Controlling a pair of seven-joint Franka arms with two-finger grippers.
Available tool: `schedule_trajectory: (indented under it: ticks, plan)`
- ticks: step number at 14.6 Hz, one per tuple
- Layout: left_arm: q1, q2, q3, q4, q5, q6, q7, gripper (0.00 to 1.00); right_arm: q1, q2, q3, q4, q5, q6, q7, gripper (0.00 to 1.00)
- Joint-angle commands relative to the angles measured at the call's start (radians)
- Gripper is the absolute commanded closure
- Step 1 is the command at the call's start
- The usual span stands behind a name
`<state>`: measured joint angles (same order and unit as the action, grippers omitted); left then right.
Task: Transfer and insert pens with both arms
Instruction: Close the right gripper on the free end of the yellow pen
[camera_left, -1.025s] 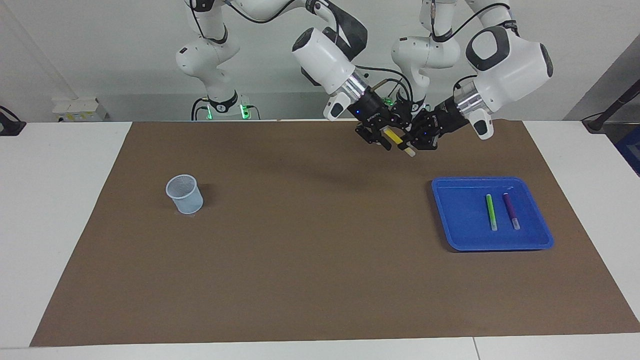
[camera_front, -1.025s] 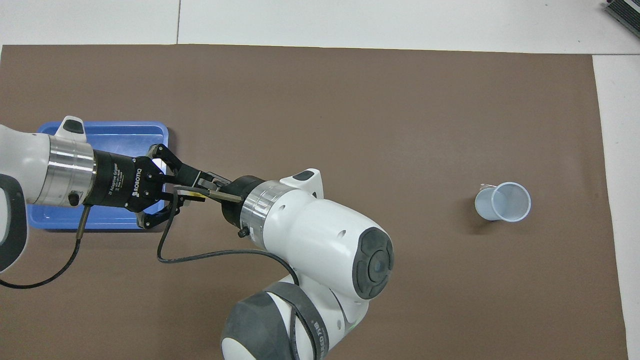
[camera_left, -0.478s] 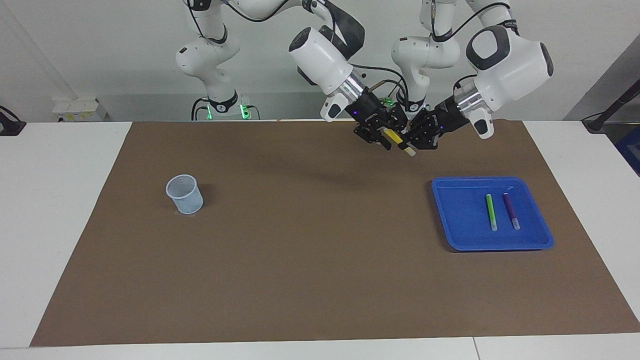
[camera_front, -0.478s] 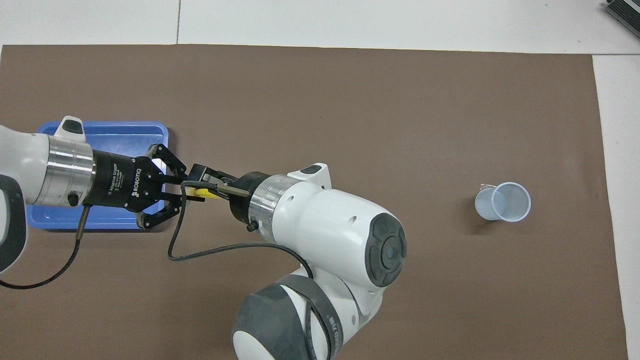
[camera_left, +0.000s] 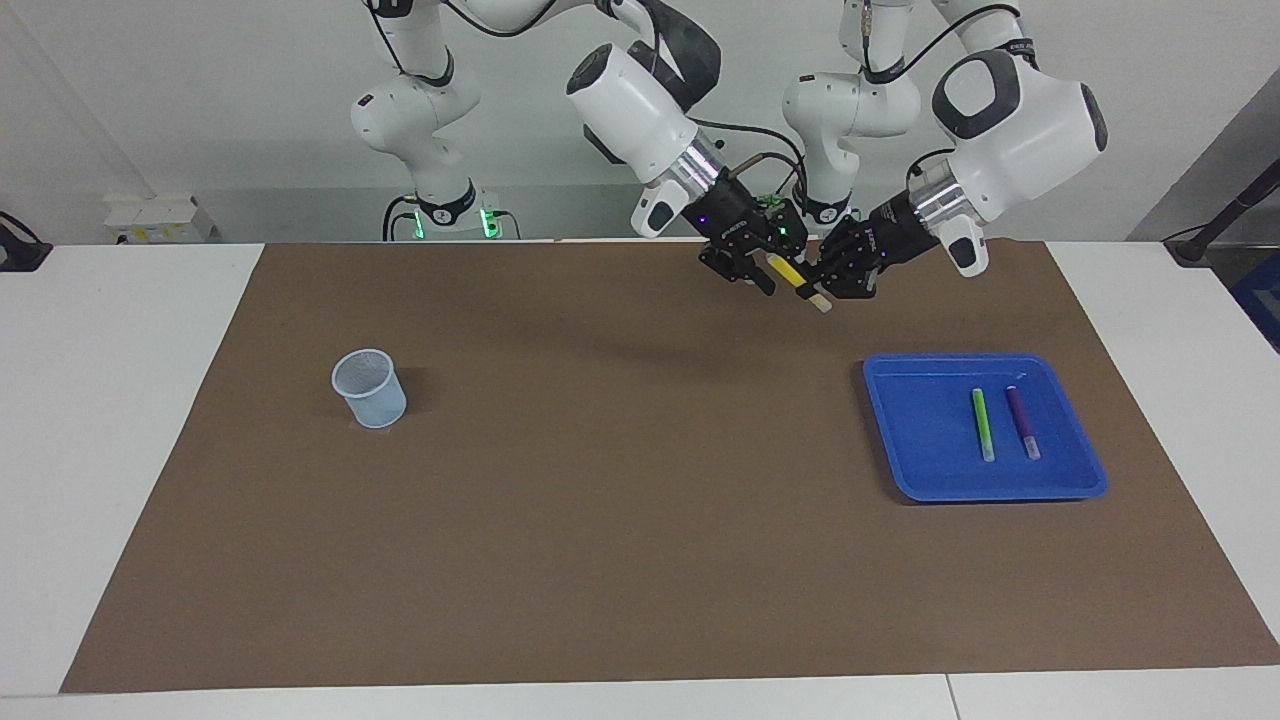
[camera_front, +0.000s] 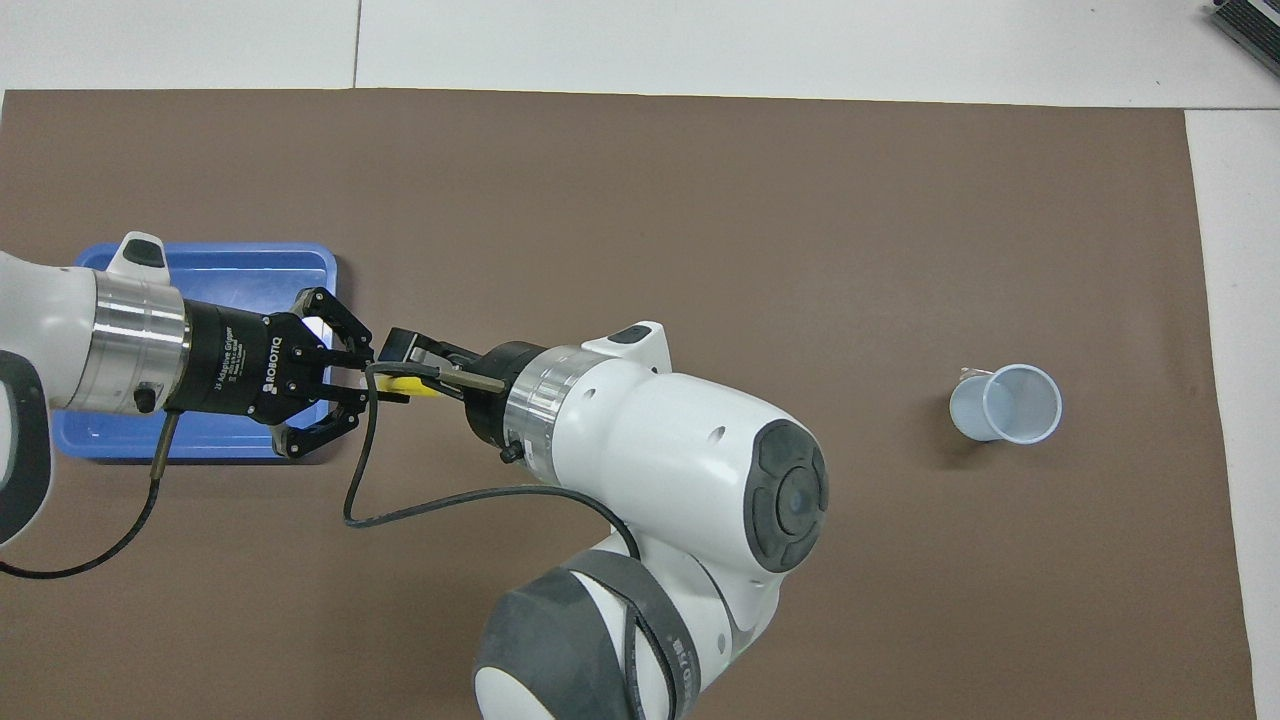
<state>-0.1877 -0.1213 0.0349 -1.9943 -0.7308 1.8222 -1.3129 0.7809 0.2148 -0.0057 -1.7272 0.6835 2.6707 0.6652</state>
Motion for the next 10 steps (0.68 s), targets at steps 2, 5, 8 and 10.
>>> schedule_trajectory:
  ticks: [2,5,8,10]
  plan:
    - [-0.016,-0.035,0.011,-0.038,-0.018,0.025,-0.014,1.00,-0.003,-0.017,0.004,-0.017,-0.019,-0.011,0.005,0.52]
    - [-0.016,-0.035,0.011,-0.037,-0.018,0.026,-0.016,1.00,-0.003,-0.017,0.004,-0.017,-0.018,-0.011,0.007,0.67]
    - [-0.016,-0.035,0.011,-0.037,-0.018,0.026,-0.022,1.00,-0.003,-0.017,0.006,-0.017,-0.018,-0.008,0.016,0.66]
    - [-0.016,-0.035,0.011,-0.037,-0.018,0.026,-0.023,1.00,0.000,-0.018,0.006,-0.018,-0.018,-0.008,0.017,0.59]
